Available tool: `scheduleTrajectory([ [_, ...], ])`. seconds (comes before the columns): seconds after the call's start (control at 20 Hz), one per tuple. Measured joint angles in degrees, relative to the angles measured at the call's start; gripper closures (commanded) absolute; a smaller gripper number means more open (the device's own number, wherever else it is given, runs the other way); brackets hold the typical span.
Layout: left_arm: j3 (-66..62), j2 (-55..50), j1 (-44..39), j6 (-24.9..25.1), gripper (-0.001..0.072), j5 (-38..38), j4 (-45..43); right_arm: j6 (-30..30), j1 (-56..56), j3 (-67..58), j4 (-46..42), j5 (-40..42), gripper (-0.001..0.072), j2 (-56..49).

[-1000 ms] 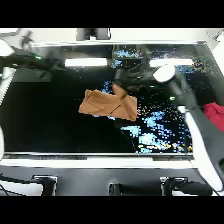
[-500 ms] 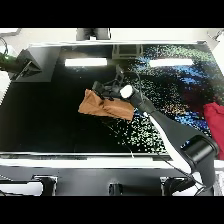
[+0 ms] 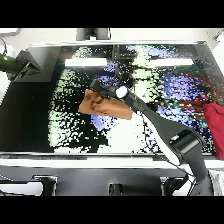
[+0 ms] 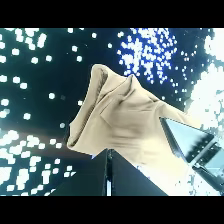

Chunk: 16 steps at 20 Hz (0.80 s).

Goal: Fold the clothes and pants, and hang the long-sleeved shirts on hangers.

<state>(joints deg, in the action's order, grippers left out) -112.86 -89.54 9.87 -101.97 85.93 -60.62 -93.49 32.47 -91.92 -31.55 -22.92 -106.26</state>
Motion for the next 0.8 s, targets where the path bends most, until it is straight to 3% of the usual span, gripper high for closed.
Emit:
scheduleTrajectory([
  [0.15,0.0,0.0,0.0,0.09,0.069,0.02,-0.02,2.05,-2.12,-0.44,0.37,-4.44,0.021,3.06],
  [0.25,0.0,0.0,0.0,0.24,0.069,0.02,-0.04,3.17,-5.99,-0.55,-0.24,-9.2,0.0096,6.14],
  [0.35,0.0,0.0,0.0,0.33,0.069,0.02,-0.02,3.91,-12.57,-0.63,-2.14,-15.8,0.0091,9.33],
  [0.4,0.0,0.0,0.0,0.42,0.069,0.04,-0.04,4.07,-16.28,-0.63,-2.99,-19.74,0.0054,10.38],
  [0.65,0.0,0.0,0.0,0.59,0.069,0.37,-0.04,8.48,-36.28,0.0,-5.66,-43.39,0.0039,10.86],
  [0.8,0.0,0.0,0.0,1.53,0.069,0.55,-0.02,12.68,-42.49,2.75,-5.75,-51.43,0.0023,8.85],
])
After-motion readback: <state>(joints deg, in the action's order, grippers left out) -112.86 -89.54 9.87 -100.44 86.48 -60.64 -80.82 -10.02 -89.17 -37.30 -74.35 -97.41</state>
